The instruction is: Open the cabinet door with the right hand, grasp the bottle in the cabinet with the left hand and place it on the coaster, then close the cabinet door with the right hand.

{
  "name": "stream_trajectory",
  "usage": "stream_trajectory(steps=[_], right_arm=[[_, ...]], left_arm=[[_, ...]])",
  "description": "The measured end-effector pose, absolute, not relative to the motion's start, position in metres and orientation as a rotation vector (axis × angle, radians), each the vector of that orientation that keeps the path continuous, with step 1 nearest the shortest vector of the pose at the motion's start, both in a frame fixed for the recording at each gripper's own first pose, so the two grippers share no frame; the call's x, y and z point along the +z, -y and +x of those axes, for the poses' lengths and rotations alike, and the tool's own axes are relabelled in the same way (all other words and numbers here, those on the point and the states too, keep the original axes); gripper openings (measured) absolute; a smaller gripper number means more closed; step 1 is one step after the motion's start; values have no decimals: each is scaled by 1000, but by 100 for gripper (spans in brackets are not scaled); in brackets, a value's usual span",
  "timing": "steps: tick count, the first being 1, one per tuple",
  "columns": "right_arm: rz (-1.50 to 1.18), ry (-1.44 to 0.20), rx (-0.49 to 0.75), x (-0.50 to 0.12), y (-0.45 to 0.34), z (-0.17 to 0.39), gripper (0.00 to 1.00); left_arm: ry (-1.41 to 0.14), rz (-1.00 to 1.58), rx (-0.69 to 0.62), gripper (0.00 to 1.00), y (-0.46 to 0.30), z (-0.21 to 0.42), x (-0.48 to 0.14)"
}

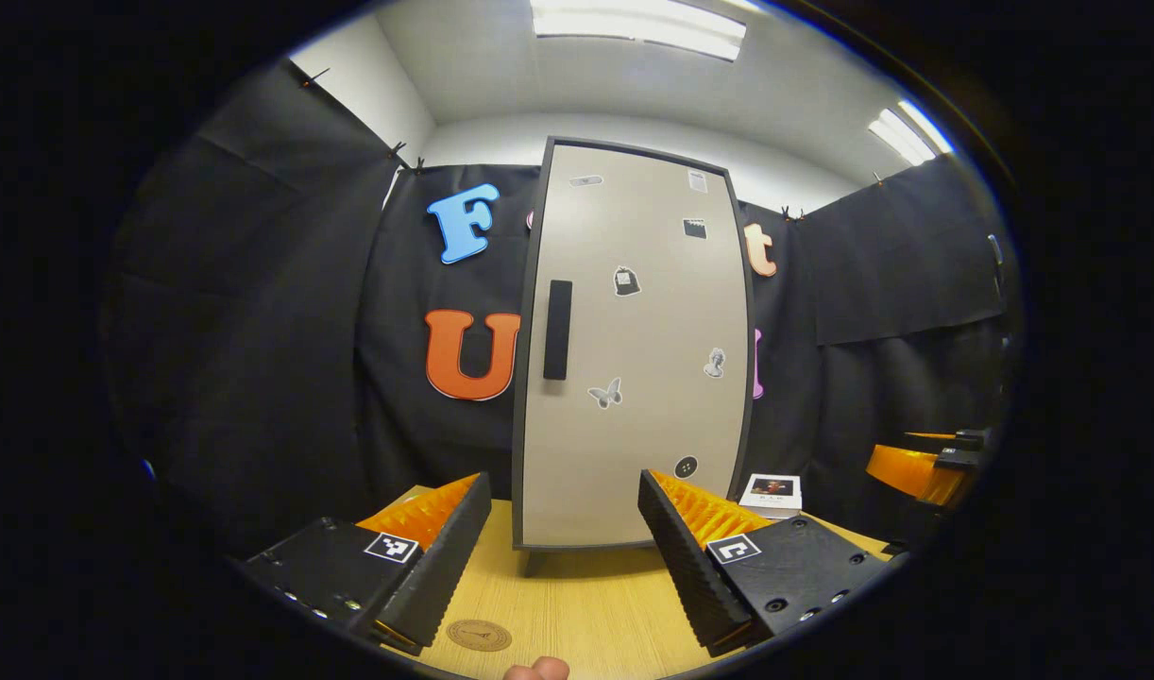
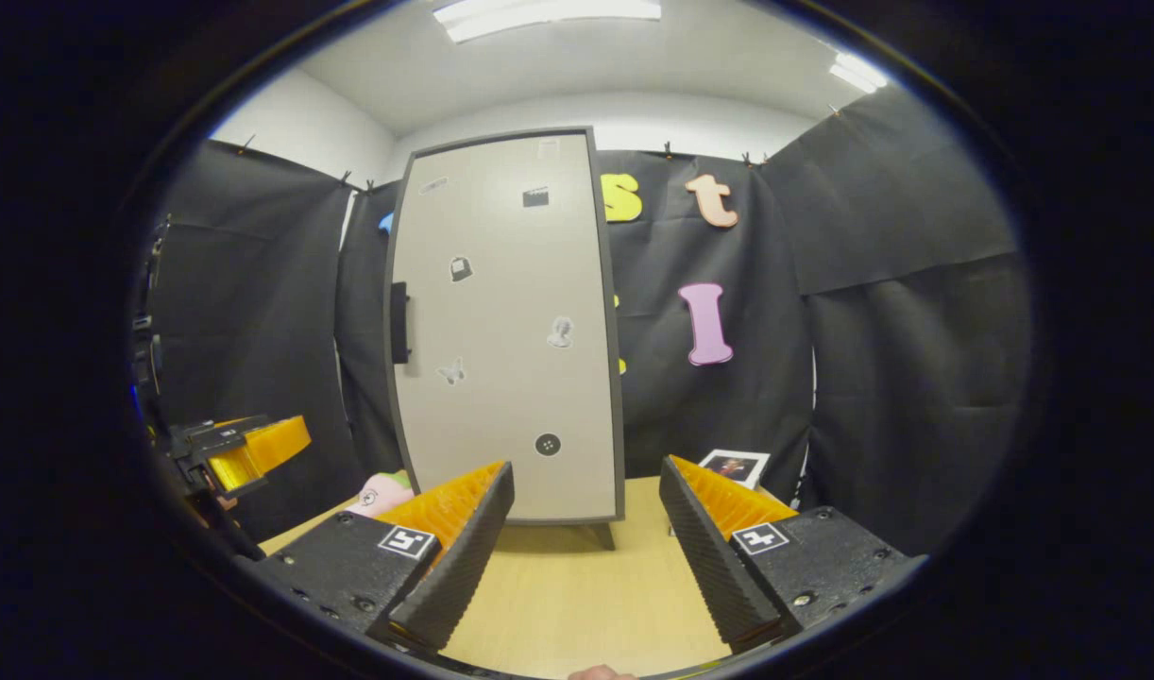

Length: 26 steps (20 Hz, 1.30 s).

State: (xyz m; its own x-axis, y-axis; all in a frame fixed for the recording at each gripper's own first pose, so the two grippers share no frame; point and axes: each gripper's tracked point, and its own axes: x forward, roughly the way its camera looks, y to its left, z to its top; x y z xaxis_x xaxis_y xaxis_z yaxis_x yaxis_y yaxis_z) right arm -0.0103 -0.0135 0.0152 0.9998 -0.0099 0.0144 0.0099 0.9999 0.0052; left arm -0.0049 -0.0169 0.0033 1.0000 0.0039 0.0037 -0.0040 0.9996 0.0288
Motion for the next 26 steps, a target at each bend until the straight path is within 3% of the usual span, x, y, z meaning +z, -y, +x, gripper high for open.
stream_trajectory(steps=[12, 14, 16, 19, 20, 21, 26], right_arm=[[-18, 15, 11, 17, 9, 0, 95], [-34, 24, 36, 24, 5, 6, 99], [-50, 30, 65, 31, -1, 13, 96], [-59, 38, 108, 40, -14, 23, 99], [-60, 32, 131, 39, -21, 27, 95], [-61, 27, 157, 40, -31, 34, 99], [-79, 49, 238, 55, -64, 57, 99]], left_arm=[[-7, 37, -14, 95, 23, -5, -2], [-11, 33, -16, 95, 25, -6, -3], [-15, 35, -18, 95, 25, -7, -4], [-9, 41, -11, 95, 24, -10, -3], [-8, 38, -13, 95, 24, -12, -4], [-8, 35, -19, 95, 25, -14, -3], [-1, 45, -6, 95, 20, -21, -1]])
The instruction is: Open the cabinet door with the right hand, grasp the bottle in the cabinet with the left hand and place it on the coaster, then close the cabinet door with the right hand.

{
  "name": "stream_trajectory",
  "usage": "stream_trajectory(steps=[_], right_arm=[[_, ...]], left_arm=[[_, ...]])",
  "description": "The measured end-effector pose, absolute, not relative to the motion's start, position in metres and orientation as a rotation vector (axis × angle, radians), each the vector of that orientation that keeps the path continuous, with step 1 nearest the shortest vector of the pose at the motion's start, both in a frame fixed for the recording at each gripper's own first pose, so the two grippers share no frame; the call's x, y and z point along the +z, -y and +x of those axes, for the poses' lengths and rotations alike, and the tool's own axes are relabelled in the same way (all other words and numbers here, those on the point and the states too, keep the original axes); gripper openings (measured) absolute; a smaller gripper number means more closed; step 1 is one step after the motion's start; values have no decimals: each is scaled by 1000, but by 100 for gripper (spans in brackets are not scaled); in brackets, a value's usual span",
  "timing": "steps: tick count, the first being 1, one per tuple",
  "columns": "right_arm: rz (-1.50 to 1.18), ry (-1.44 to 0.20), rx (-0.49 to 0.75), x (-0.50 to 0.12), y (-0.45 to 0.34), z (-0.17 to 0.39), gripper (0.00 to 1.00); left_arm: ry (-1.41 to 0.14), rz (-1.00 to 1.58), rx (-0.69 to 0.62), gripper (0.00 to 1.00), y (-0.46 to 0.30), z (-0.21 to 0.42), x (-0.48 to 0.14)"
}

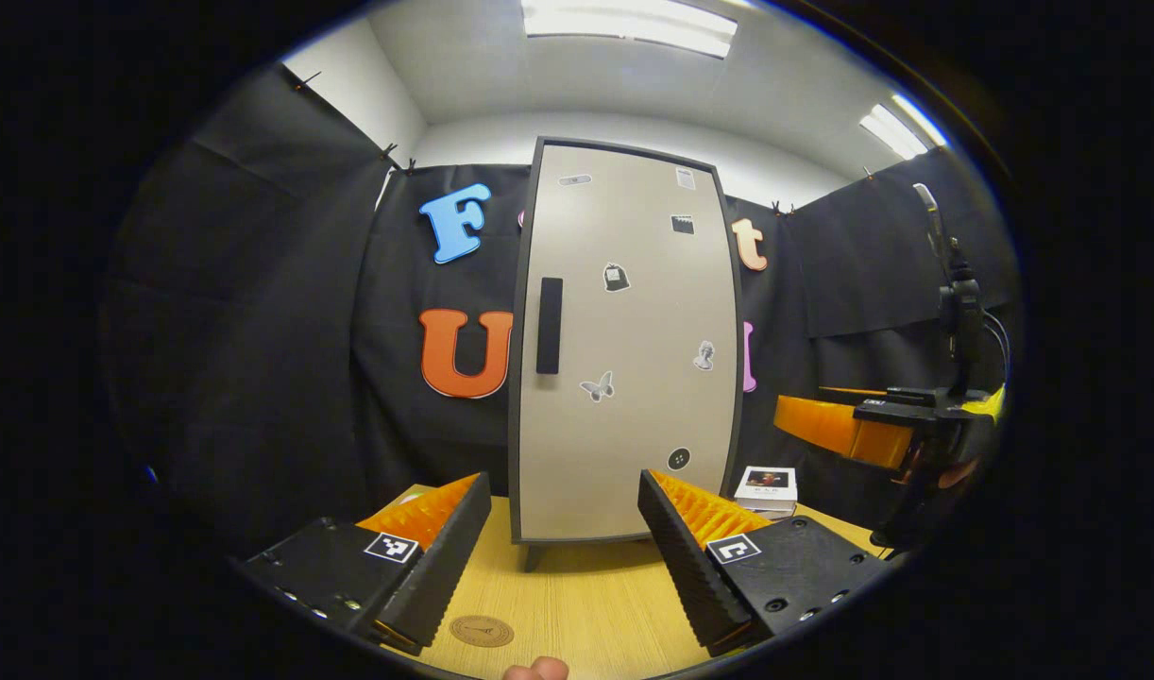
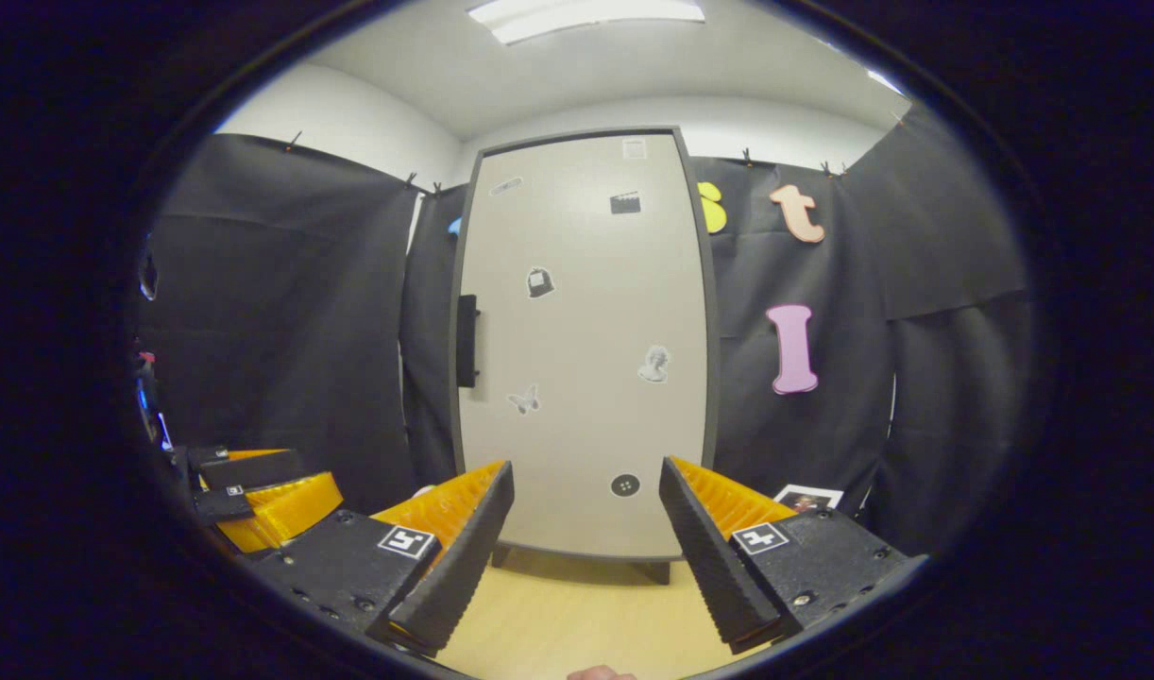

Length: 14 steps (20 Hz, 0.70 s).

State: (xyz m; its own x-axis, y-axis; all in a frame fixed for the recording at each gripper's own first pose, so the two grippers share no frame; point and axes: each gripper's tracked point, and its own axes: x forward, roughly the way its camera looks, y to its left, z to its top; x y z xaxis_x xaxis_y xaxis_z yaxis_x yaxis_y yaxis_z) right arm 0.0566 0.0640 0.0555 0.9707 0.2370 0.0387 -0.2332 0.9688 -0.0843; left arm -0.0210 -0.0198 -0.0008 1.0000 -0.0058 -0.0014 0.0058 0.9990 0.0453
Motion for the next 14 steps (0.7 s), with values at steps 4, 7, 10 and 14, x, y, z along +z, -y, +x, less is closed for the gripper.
stream_trajectory(steps=[4, 7, 10, 14], right_arm=[[-73, 30, 282, 57, -87, 73, 99], [-44, 11, 351, 59, -114, 89, 99], [-22, 5, 405, 65, -139, 112, 99], [13, 17, 450, 78, -165, 140, 99]], left_arm=[[1, 34, -7, 95, 20, -25, 0], [7, 43, -2, 95, 18, -25, 2], [8, 45, 3, 95, 16, -27, 2], [12, 50, 18, 95, 10, -28, 5]])
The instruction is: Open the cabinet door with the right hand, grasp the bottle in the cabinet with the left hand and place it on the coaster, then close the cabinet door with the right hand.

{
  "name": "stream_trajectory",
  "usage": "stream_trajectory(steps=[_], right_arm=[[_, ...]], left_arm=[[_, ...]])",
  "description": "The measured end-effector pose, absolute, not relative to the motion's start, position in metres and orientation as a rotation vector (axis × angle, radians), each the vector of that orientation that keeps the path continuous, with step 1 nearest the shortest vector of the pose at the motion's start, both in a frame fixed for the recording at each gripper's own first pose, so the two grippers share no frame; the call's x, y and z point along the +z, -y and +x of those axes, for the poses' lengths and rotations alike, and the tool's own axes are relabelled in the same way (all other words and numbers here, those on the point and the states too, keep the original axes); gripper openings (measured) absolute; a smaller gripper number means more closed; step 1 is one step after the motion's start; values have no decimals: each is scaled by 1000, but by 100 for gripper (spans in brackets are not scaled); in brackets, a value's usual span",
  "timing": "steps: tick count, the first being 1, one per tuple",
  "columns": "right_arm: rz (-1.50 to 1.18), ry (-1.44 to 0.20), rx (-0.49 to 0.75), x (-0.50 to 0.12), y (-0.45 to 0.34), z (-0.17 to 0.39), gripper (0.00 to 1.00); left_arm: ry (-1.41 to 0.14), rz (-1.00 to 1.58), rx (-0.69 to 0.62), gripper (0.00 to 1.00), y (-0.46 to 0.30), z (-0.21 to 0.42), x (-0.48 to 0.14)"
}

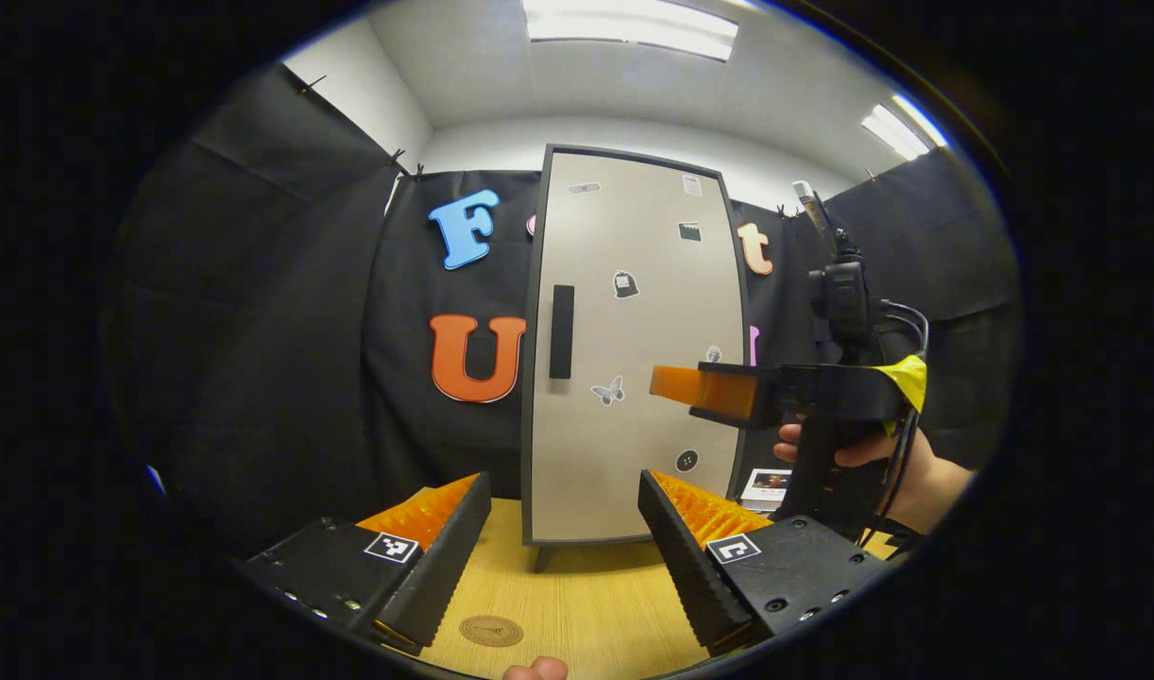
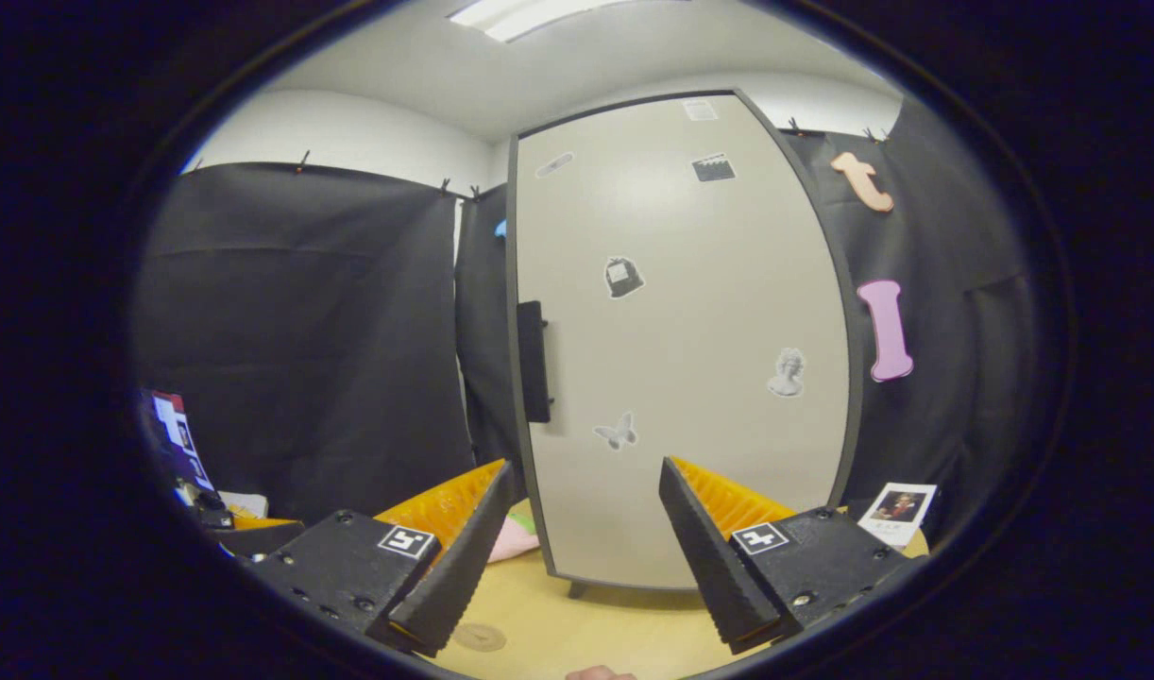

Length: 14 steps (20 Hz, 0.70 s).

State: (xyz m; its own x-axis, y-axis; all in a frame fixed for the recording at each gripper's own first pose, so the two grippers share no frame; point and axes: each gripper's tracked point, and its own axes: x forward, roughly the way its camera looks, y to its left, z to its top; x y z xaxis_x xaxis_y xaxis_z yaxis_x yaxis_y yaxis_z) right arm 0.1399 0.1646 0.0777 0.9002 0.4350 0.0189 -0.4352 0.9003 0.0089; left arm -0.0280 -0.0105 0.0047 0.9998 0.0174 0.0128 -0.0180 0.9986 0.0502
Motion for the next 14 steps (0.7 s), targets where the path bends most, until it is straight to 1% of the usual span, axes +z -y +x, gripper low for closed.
stream_trajectory(steps=[3, 4, 6, 7, 8, 9, 12, 13, 14], right_arm=[[16, 22, 462, 87, -180, 164, 99], [14, 25, 463, 91, -185, 174, 95], [-2, 33, 465, 100, -197, 191, 95], [-20, 42, 476, 104, -205, 199, 99], [-44, 55, 481, 110, -212, 207, 95], [-67, 63, 478, 114, -218, 215, 99], [-118, 61, 500, 124, -243, 236, 99], [-127, 57, 504, 125, -250, 239, 95], [-134, 52, 507, 126, -256, 244, 95]], left_arm=[[7, 49, 20, 95, 8, -29, 2], [6, 49, 20, 95, 7, -29, 2], [0, 50, 20, 95, 7, -27, 0], [-2, 50, 20, 95, 6, -27, 0], [-3, 49, 21, 95, 6, -25, -1], [-4, 49, 22, 95, 5, -25, -2], [-1, 52, 32, 95, 1, -22, -1], [-1, 53, 36, 95, -1, -20, -1], [-1, 54, 39, 95, -3, -20, -1]])
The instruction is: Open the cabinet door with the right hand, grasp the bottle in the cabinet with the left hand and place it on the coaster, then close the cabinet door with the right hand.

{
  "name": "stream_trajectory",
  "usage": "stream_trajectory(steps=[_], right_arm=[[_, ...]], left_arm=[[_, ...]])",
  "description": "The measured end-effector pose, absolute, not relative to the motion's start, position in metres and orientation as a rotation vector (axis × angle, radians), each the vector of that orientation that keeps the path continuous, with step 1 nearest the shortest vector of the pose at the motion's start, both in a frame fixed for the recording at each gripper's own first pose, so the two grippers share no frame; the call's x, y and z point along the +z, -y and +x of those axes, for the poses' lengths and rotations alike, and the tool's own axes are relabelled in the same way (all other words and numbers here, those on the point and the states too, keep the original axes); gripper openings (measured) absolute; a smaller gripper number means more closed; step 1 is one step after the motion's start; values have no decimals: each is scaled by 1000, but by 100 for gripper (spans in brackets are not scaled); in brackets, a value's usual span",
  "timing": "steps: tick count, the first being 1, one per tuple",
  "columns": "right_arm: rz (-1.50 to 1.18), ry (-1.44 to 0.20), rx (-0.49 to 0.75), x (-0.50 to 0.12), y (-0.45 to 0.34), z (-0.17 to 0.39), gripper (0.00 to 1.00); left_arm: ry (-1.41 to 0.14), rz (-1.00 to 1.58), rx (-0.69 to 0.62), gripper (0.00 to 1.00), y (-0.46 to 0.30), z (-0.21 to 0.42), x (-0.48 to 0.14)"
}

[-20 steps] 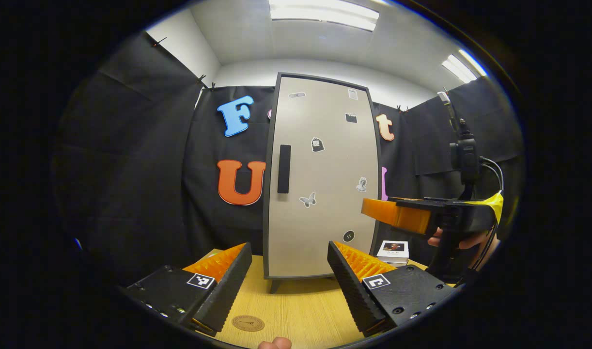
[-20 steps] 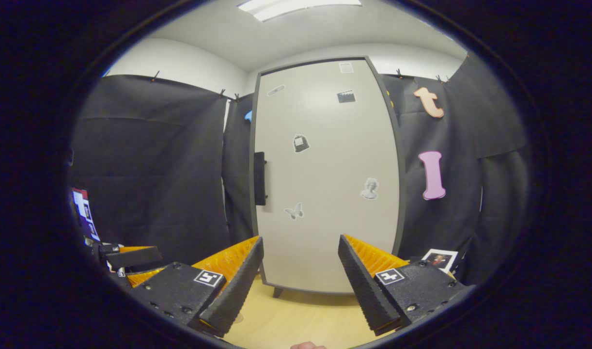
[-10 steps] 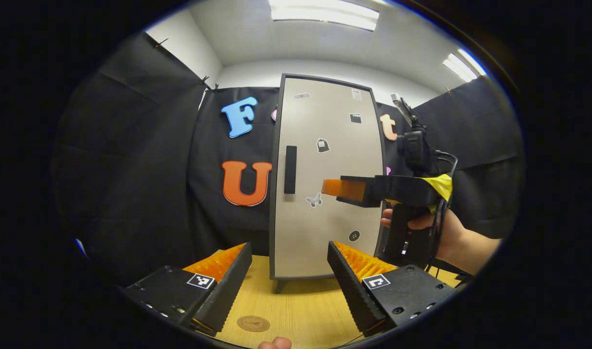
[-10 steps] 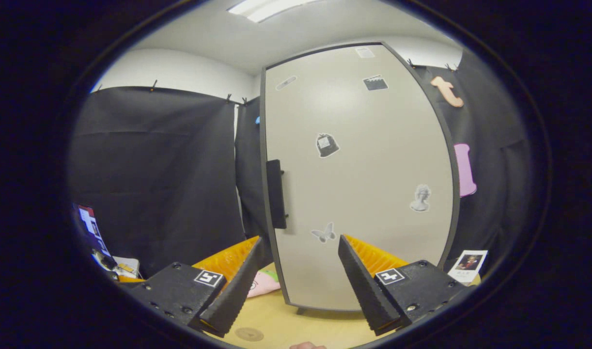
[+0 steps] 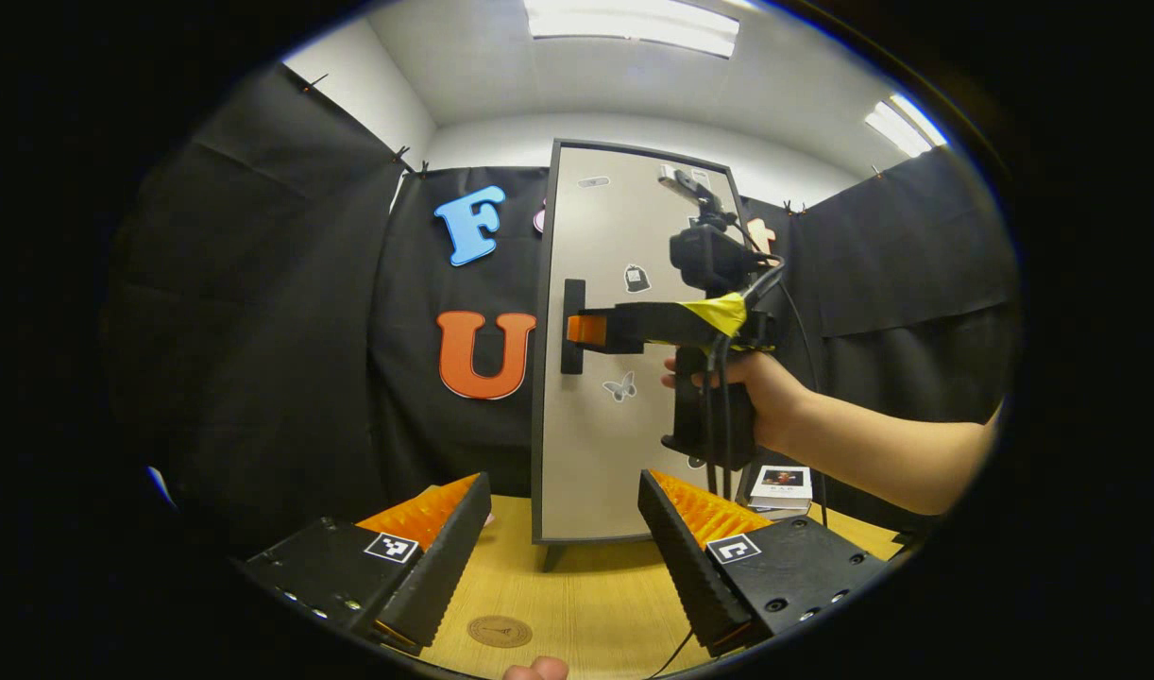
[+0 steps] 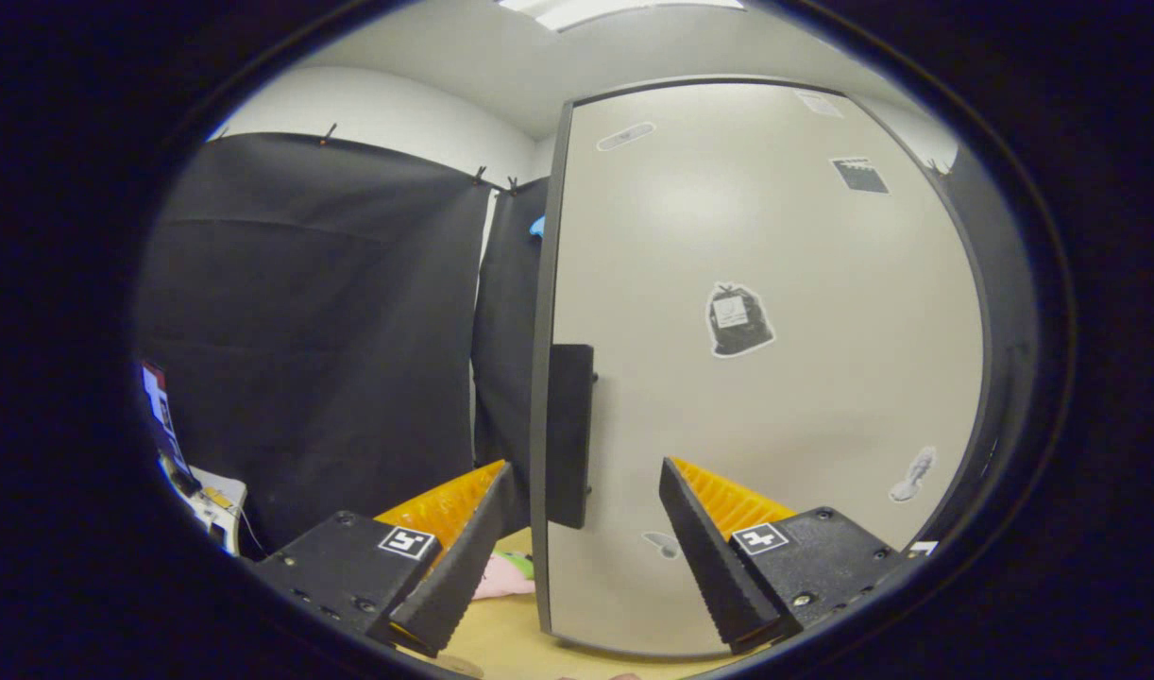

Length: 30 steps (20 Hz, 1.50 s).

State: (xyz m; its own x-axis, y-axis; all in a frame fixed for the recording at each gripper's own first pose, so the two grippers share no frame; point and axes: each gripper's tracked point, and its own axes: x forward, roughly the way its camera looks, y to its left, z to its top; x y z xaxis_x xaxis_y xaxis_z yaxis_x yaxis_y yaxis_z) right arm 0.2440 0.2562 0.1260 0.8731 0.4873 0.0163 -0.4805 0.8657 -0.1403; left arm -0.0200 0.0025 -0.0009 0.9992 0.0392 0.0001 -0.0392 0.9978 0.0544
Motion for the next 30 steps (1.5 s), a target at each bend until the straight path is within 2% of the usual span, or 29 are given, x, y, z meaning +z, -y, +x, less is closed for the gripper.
stream_trajectory(steps=[1, 8, 12, 14, 15, 16, 17, 21, 24, 25, 27, 30], right_arm=[[-136, 46, 507, 126, -261, 248, 99], [-124, 8, 515, 117, -282, 268, 95], [-134, 2, 515, 113, -288, 275, 87], [-145, -4, 478, 111, -285, 282, 80], [-146, -6, 471, 109, -285, 284, 67], [-143, -9, 467, 110, -286, 286, 66], [-140, -5, 454, 111, -285, 285, 55], [-128, -6, 422, 110, -279, 289, 34], [-120, -11, 405, 110, -279, 290, 29], [-107, -6, 410, 110, -279, 289, 24], [-104, -2, 446, 110, -279, 288, 20], [-122, -9, 460, 109, -278, 287, 18]], left_arm=[[-2, 55, 44, 95, -4, -19, -1], [-7, 53, 75, 95, -18, -16, -4], [-9, 51, 86, 95, -24, -17, -4], [-9, 51, 90, 95, -26, -16, -5], [-9, 52, 92, 95, -27, -16, -5], [-9, 53, 95, 95, -28, -17, -4], [-8, 54, 98, 95, -30, -17, -4], [-8, 49, 105, 95, -35, -17, -3], [14, 37, 104, 95, -37, -15, 1], [13, 35, 103, 95, -38, -16, 0], [6, 39, 109, 95, -41, -18, -1], [-4, 44, 127, 95, -46, -17, -5]])
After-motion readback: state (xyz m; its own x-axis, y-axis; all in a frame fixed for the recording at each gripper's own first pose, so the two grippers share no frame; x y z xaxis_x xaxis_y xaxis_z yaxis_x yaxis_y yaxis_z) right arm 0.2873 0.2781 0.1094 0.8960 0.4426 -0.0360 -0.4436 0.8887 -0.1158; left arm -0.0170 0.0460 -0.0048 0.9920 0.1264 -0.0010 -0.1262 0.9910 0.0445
